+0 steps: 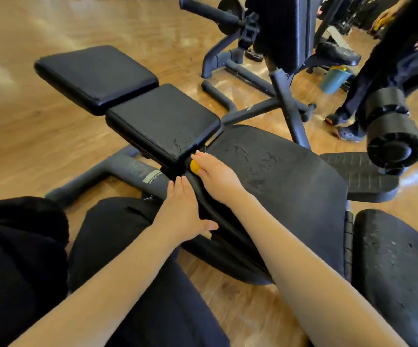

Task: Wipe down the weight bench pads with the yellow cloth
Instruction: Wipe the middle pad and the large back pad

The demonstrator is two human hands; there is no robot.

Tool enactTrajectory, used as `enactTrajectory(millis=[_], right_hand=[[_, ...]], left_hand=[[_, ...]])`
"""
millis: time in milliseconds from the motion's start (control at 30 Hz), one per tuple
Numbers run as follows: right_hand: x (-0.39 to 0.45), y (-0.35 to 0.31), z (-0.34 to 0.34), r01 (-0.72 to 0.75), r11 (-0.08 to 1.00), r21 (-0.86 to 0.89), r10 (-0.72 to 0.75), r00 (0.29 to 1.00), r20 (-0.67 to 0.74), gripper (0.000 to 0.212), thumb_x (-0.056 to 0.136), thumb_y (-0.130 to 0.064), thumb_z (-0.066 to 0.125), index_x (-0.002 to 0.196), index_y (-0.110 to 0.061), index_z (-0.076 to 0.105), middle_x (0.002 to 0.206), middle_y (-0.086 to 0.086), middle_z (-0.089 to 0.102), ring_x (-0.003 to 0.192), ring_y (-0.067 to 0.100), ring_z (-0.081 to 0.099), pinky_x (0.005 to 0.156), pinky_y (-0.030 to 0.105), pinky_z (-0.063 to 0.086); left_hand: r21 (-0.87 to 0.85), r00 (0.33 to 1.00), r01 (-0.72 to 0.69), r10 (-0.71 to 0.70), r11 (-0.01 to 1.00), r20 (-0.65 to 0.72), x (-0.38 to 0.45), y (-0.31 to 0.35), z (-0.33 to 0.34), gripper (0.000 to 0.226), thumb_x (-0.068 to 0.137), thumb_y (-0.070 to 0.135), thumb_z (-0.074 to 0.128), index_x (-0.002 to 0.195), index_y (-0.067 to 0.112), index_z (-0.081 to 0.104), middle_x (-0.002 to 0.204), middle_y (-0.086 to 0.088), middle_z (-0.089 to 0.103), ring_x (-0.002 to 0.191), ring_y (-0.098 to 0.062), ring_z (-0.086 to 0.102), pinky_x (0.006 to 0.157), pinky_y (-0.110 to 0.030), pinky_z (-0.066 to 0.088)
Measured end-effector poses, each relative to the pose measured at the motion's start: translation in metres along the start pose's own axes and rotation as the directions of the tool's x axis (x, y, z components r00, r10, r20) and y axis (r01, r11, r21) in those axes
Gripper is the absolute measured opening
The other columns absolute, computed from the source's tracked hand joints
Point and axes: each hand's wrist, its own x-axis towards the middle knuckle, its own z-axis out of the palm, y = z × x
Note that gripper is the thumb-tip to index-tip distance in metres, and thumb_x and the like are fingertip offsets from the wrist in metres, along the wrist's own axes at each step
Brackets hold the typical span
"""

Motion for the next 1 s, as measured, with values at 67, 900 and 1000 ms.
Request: enactTrajectory(millis=[67, 900, 1000], right_hand=[[0.003, 0.003, 0.003, 0.005, 1.000, 0.005, -0.004, 1.000, -0.016, 0.044, 0.099, -0.017, 0.035, 0.142, -0.021, 0.031, 0.152, -0.005, 0.026, 0.141, 0.012, 0.018, 0.112, 0.028, 0.019], [-0.144, 0.150, -0.038, -0.676, 0.669, 0.309, 0.732, 0.529, -0.428, 0.042, 0.098, -0.017, 0.034, 0.140, -0.016, 0.036, 0.146, 0.009, 0.038, 0.131, 0.031, 0.037, 0.105, 0.040, 0.032], [-0.130, 0.143, -0.038, -0.681, 0.701, 0.211, 0.695, 0.587, -0.416, 0.043, 0.099, -0.019, 0.031, 0.140, -0.009, 0.032, 0.149, 0.010, 0.032, 0.136, 0.029, 0.030, 0.109, 0.040, 0.026]], left_hand=[[-0.044, 1.000, 0.000, 0.000, 0.999, 0.002, 0.001, -0.003, 0.000, 0.113, 0.082, 0.056, 0.058, 0.143, -0.003, -0.018, 0.155, -0.017, -0.015, 0.144, -0.029, -0.013, 0.115, -0.036, -0.006], [-0.093, 1.000, -0.010, 0.009, 0.996, -0.019, 0.002, -0.004, 0.008, 0.112, 0.081, 0.059, 0.056, 0.145, 0.003, -0.017, 0.156, -0.013, -0.017, 0.144, -0.027, -0.012, 0.117, -0.038, 0.007], [-0.087, 1.000, -0.013, 0.011, 0.996, -0.021, 0.002, -0.004, 0.008, 0.112, 0.081, 0.059, 0.057, 0.145, 0.003, -0.017, 0.156, -0.013, -0.017, 0.144, -0.027, -0.011, 0.116, -0.038, 0.008]])
